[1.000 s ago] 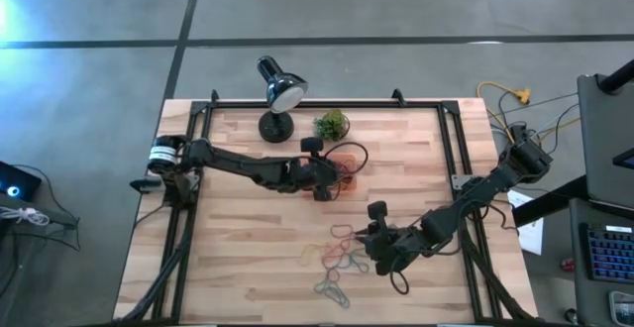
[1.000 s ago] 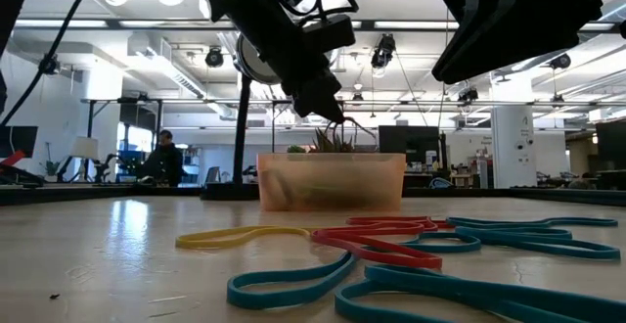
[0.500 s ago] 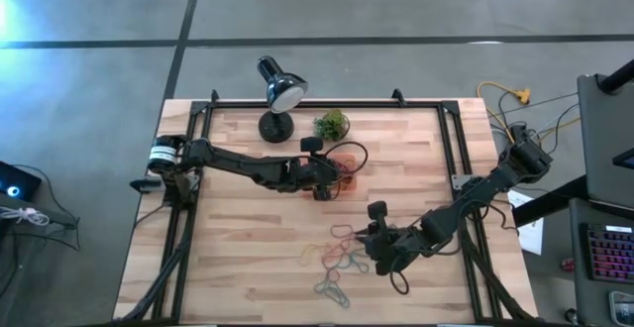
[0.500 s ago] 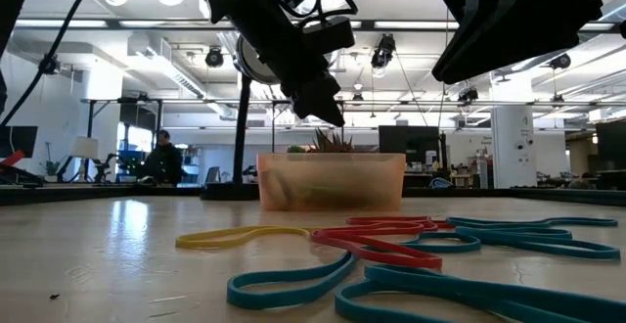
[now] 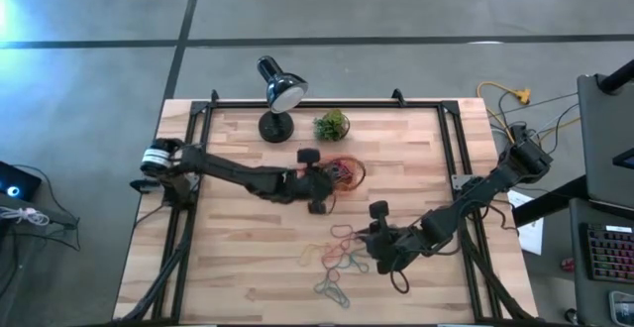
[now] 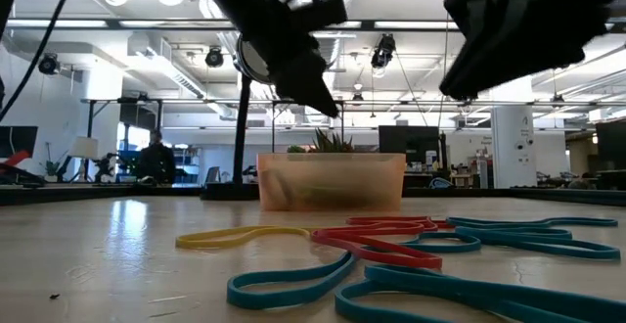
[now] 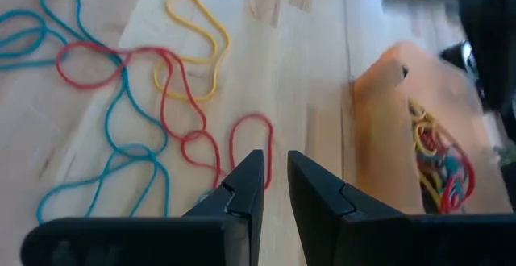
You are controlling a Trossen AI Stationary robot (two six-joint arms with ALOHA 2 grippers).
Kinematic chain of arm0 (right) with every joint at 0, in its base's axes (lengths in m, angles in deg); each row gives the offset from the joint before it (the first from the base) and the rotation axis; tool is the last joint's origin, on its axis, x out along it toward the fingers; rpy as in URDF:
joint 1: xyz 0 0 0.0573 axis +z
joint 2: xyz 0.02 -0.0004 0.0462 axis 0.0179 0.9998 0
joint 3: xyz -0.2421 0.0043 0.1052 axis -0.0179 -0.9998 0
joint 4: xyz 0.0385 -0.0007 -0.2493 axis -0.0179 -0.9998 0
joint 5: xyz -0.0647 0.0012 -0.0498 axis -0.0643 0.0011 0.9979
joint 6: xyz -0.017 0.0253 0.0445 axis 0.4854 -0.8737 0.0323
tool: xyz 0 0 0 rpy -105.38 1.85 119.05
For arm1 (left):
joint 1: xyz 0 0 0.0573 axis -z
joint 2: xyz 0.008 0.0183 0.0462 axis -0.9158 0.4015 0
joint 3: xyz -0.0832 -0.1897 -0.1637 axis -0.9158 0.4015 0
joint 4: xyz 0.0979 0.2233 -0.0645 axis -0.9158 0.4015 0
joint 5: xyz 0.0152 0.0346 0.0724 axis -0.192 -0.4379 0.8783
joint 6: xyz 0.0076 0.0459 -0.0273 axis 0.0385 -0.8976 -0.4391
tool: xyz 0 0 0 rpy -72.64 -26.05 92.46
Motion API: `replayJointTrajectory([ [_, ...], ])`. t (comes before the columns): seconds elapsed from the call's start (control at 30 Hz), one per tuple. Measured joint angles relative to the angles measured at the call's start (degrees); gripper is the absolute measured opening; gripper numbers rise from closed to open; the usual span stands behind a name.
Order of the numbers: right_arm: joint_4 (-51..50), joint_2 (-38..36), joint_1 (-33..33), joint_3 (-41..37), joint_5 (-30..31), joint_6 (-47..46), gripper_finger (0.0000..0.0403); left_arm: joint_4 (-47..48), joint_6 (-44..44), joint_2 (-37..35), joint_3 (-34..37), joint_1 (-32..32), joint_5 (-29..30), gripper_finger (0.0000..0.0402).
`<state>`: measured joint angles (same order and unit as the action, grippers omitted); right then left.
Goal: Pick and place rubber bands into bin
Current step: Put the blue rubber band into the orange bin
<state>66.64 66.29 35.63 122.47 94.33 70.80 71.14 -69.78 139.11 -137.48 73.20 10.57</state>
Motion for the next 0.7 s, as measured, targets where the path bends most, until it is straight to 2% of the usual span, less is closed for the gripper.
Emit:
replayJointTrajectory([
  [0.2,2.7,0.0,-0.1,-4.3,-0.1,-2.7,0.0052,7.1,7.5,-2.8,0.0,8.6,0.6,0.0075],
  [0.4,3.2,0.0,-0.1,-5.8,-0.6,-5.7,0.0052,9.0,10.6,-3.1,0.4,16.8,1.0,0.0075],
  [0.53,5.7,0.0,-0.2,-6.7,-0.6,-6.1,0.0052,9.2,10.5,-2.6,1.0,19.7,1.8,0.0075],
  [0.7,8.9,3.1,-0.8,-7.6,-0.6,-5.5,0.0052,9.0,10.5,-2.7,1.5,20.2,3.0,0.0075],
])
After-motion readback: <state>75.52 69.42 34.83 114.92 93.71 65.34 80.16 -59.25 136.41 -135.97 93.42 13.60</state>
